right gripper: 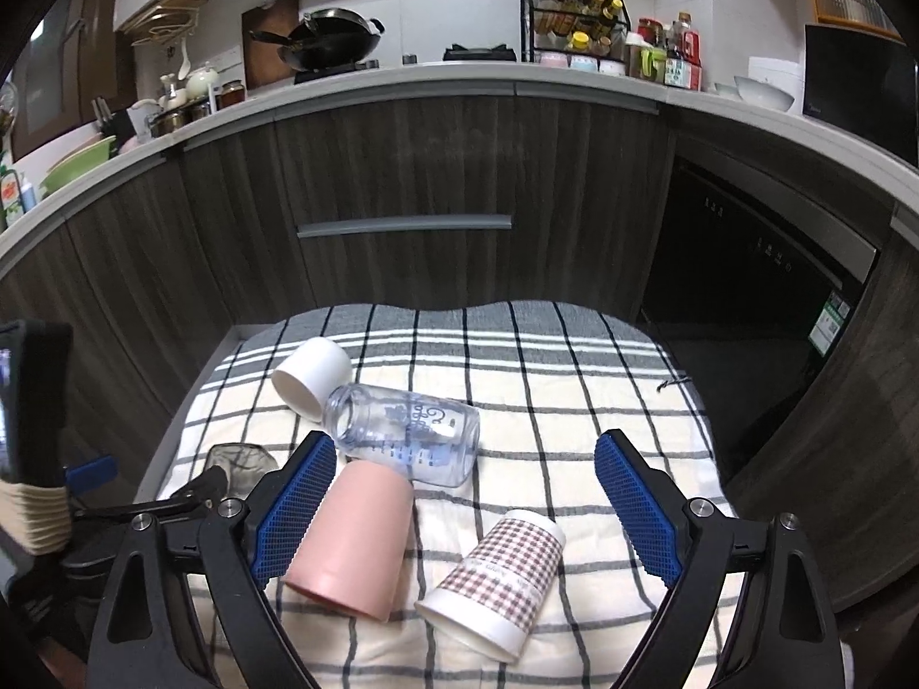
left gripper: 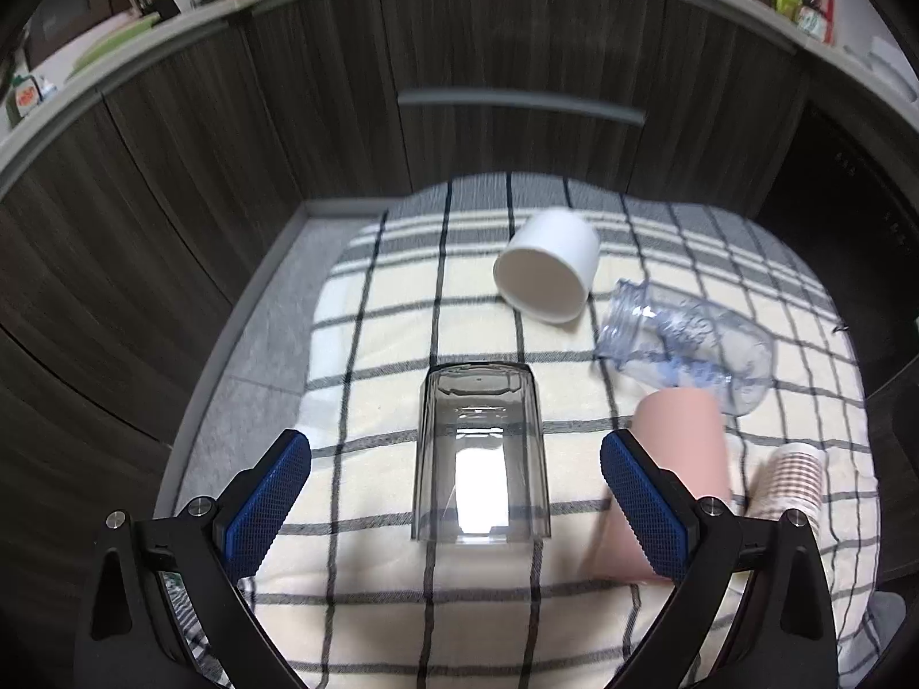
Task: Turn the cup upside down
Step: 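Move the left tool to the clear plastic cup and close on it, then lift the clear cup off the towel with the left tool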
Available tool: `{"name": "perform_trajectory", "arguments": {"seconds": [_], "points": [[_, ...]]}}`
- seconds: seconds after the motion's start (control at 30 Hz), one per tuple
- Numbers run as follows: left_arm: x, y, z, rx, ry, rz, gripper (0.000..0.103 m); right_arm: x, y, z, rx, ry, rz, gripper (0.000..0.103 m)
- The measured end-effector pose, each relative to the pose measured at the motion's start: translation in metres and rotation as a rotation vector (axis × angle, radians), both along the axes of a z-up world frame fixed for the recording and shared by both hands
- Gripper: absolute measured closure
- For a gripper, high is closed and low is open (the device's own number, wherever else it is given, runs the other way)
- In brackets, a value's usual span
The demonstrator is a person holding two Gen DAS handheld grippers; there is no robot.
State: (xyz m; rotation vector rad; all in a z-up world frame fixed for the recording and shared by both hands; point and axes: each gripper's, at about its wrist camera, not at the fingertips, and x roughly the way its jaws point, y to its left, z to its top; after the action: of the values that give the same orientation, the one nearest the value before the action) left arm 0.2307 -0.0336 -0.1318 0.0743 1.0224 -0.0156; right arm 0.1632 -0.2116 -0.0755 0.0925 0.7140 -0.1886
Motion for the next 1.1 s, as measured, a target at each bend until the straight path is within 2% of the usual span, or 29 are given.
{"name": "perform_trajectory", "arguments": {"seconds": [0.2, 0.4, 0.5, 0.63, 0.7, 0.73, 0.77, 0.97, 1.1], "points": [[0.029, -0.004, -0.029, -0.005, 0.112, -0.017, 0.0, 0.018, 0.002, -0.018, 0.027, 0.043, 0.006, 0.011], [0.044, -0.004, -0.049, 0.01, 0.174, -0.017, 0.002, 0.029, 0.0, -0.032, 0.063, 0.072, 0.001, 0.011], [0.049, -0.004, -0.057, 0.005, 0.195, -0.016, 0.006, 0.033, 0.001, -0.04, 0.084, 0.092, 0.0, 0.011], [0.054, -0.004, -0.067, -0.007, 0.232, -0.02, 0.017, 0.035, 0.003, -0.046, 0.095, 0.11, 0.002, 0.011], [0.056, -0.002, -0.073, -0.017, 0.254, -0.022, 0.026, 0.037, 0.003, -0.048, 0.099, 0.117, 0.003, 0.011], [0.056, -0.003, -0.074, -0.024, 0.265, -0.024, 0.034, 0.037, 0.003, -0.048, 0.101, 0.12, 0.003, 0.011], [0.056, -0.002, -0.076, -0.031, 0.275, -0.024, 0.037, 0.037, 0.003, -0.049, 0.102, 0.122, 0.002, 0.011], [0.049, -0.001, -0.074, -0.073, 0.286, -0.035, 0.037, 0.033, 0.003, -0.048, 0.112, 0.13, -0.003, 0.011], [0.037, 0.002, -0.061, -0.06, 0.256, -0.041, 0.037, 0.024, 0.006, -0.042, 0.105, 0.127, 0.003, 0.011]]}}
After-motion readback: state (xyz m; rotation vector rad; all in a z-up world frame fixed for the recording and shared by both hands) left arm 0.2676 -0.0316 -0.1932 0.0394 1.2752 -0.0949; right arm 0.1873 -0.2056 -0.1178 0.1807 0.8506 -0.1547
